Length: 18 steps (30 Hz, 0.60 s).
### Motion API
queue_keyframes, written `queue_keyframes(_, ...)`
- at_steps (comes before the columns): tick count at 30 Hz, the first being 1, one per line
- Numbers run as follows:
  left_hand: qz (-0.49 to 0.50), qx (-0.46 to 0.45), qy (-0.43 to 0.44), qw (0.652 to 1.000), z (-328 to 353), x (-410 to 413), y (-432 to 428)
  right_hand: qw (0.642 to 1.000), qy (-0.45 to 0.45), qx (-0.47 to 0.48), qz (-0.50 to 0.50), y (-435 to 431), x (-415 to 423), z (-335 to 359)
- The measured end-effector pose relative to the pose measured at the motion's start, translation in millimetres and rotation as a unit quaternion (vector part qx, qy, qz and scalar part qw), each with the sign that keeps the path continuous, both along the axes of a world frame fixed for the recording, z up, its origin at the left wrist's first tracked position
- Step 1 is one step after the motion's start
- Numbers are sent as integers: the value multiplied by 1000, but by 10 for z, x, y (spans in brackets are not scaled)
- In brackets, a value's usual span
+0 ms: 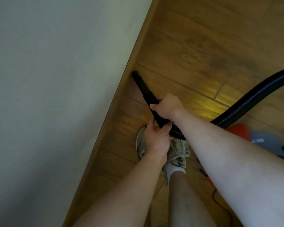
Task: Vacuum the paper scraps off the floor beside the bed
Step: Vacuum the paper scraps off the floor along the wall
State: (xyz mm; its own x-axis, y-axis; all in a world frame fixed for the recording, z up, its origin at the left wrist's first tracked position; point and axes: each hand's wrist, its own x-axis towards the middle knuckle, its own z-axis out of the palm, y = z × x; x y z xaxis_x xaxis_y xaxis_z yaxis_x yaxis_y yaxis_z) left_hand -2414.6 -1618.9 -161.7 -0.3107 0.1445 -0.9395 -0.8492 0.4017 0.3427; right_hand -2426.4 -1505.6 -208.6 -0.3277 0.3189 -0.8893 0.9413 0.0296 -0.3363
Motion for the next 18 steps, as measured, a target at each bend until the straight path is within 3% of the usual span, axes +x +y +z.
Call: queue_keyframes(18,16,53,21,998,-63,318,-772,999,31,21,24,-784,283,-19)
